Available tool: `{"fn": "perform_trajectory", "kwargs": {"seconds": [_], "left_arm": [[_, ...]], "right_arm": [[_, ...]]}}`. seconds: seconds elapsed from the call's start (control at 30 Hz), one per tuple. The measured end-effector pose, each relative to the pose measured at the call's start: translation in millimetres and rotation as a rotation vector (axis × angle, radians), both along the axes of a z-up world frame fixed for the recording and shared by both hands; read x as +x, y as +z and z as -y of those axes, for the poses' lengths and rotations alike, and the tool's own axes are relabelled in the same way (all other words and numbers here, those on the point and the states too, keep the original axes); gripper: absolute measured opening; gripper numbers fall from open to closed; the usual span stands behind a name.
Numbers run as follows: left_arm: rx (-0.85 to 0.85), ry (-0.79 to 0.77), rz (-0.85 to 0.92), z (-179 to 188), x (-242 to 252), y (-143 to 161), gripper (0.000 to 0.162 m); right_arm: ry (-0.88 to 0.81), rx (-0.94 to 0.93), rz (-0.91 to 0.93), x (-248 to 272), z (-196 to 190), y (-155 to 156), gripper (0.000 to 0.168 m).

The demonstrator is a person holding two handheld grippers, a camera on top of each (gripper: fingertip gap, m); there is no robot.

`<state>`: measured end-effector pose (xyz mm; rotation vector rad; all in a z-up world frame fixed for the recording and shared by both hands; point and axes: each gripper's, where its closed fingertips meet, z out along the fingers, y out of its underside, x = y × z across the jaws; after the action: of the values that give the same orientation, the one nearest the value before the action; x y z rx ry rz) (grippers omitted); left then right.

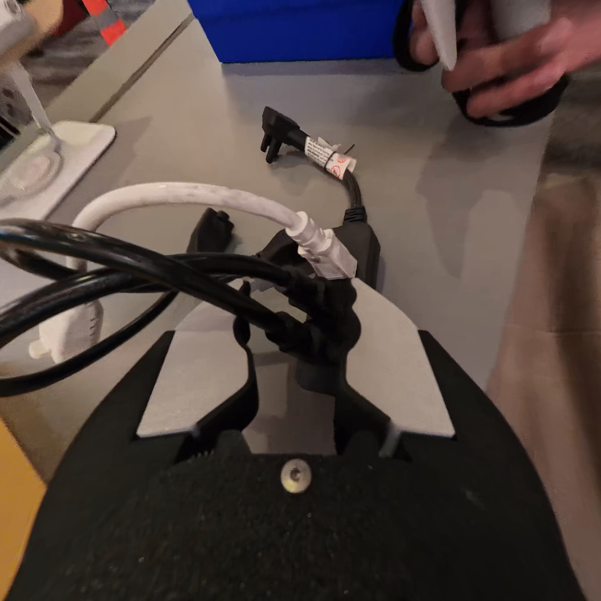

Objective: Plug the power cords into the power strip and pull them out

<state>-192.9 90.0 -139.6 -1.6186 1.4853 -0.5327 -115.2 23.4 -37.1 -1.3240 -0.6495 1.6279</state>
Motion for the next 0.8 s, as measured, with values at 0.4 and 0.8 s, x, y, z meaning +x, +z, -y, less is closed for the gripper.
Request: {"fn": "perform_trajectory", "kwargs": {"seconds": [0.4,0.8], "left_arm": [[-0.222,0.268,0.082,34,-44,-3,0.047],[-0.277,0.177,-0.096,57,-48,-49,0.062]], "right_arm": [[-0.529,0.225,0.665,40,-22,-62,0.033],[-0.327,0.512,1.075,-14,-6,-125,0.057]]}}
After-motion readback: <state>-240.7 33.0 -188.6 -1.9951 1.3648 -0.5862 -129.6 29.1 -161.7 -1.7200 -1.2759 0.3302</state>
